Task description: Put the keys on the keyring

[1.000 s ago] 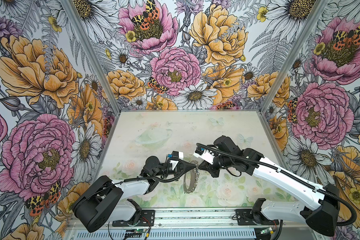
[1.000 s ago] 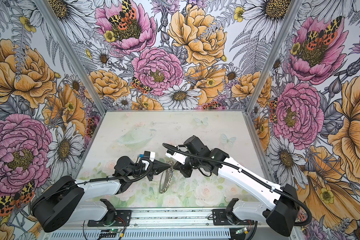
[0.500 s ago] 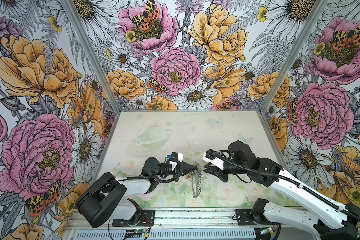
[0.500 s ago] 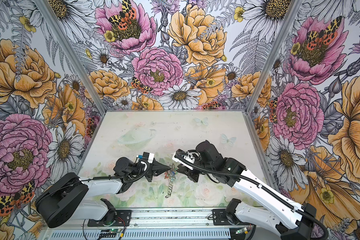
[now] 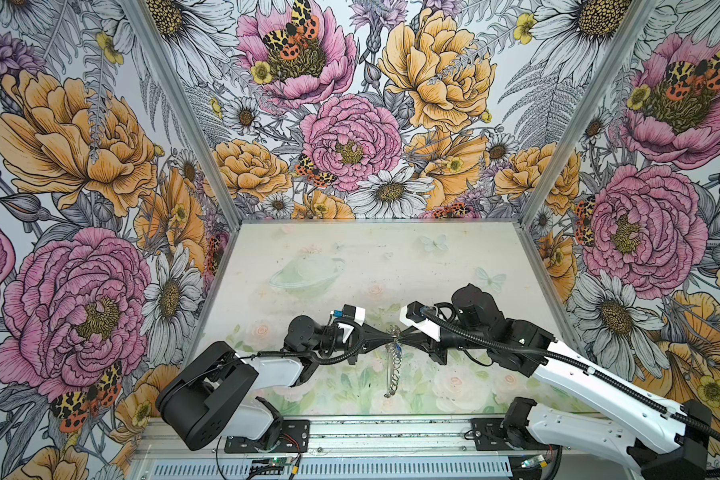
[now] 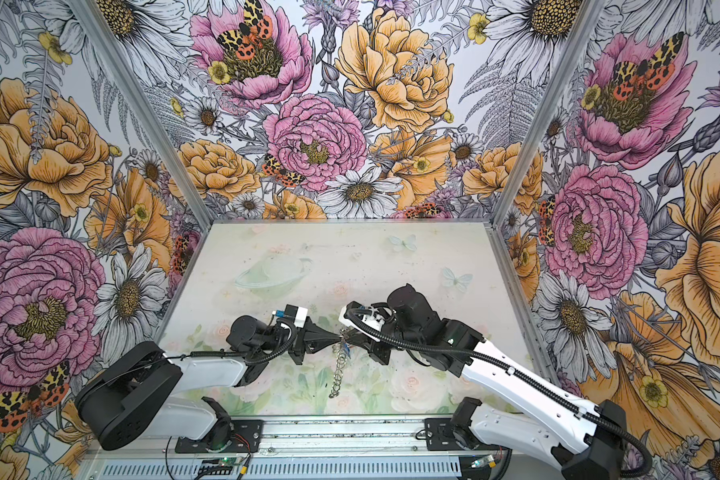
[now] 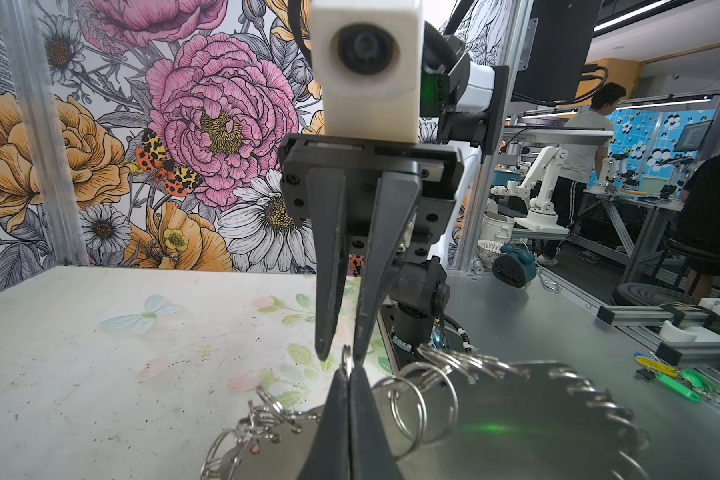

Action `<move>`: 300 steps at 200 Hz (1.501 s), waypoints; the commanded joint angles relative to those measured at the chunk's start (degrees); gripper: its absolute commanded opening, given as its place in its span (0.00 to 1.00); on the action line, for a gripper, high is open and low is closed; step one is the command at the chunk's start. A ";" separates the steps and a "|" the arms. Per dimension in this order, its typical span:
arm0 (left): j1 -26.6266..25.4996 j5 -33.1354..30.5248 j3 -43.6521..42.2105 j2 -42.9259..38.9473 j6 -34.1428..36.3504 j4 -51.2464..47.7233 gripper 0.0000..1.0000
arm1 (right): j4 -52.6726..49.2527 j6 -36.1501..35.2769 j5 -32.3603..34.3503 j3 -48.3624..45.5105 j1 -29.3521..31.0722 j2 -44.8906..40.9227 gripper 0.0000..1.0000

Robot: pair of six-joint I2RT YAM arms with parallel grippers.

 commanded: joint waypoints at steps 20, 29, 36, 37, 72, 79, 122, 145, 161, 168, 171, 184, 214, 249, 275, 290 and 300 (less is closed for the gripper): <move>-0.15 1.14 1.43 -0.36 -0.65 4.36 0.00 | 3.66 0.65 -0.60 -0.96 0.70 0.79 0.12; -0.12 1.15 1.40 -0.36 -0.77 4.44 0.00 | 3.78 0.70 -0.73 -1.00 0.71 1.02 0.11; -0.15 1.15 1.42 -0.36 -0.73 4.40 0.00 | 3.92 0.79 -0.79 -0.96 0.79 1.14 0.11; -0.15 1.13 1.41 -0.36 -0.77 4.39 0.00 | 3.94 0.85 -0.81 -0.96 0.79 1.19 0.11; -0.19 1.13 1.31 -0.45 -0.76 4.53 0.00 | 4.12 0.95 -0.87 -0.84 0.89 1.67 0.06; -0.17 1.08 1.25 -0.49 -0.74 4.52 0.00 | 4.10 1.00 -0.70 -0.69 0.88 1.69 0.04; 0.91 -3.53 0.23 -2.89 4.74 -4.22 0.13 | -0.48 1.77 2.34 2.33 0.80 1.70 0.00; 0.33 -8.27 1.95 -10.19 17.11 -25.34 0.24 | -9.27 0.52 3.65 7.80 0.83 5.05 0.00; -1.57 -12.21 4.00 -14.34 24.98 -39.95 0.25 | -14.99 -0.91 4.31 11.42 0.91 8.08 0.00; -2.05 -13.06 3.97 -15.18 25.70 -41.33 0.26 | -16.84 -1.46 4.61 12.85 0.89 9.31 0.00; -2.15 -13.14 3.83 -15.39 25.66 -41.30 0.26 | -17.54 -1.72 4.62 13.53 0.88 9.84 0.00; -2.46 -13.25 3.43 -15.39 25.07 -40.72 0.26 | -19.92 -2.47 4.50 16.01 0.96 11.78 0.00; -3.13 -13.33 3.60 -15.38 24.86 -41.24 0.26 | -23.55 -3.87 5.96 20.65 1.48 15.64 0.00; -3.34 -14.17 3.84 -15.38 25.29 -41.95 0.26 | -24.77 -5.08 7.04 22.83 1.88 17.57 0.00; -3.42 -13.85 4.29 -14.80 24.86 -41.95 0.24 | -24.93 -5.32 6.71 23.69 2.07 18.45 0.00; -3.46 -13.76 4.59 -14.39 24.49 -41.95 0.20 | -24.78 -5.34 6.73 23.85 2.20 18.93 0.00; -3.48 -13.68 4.63 -14.25 24.38 -41.94 0.18 | -24.81 -5.39 6.70 23.93 2.33 19.15 0.00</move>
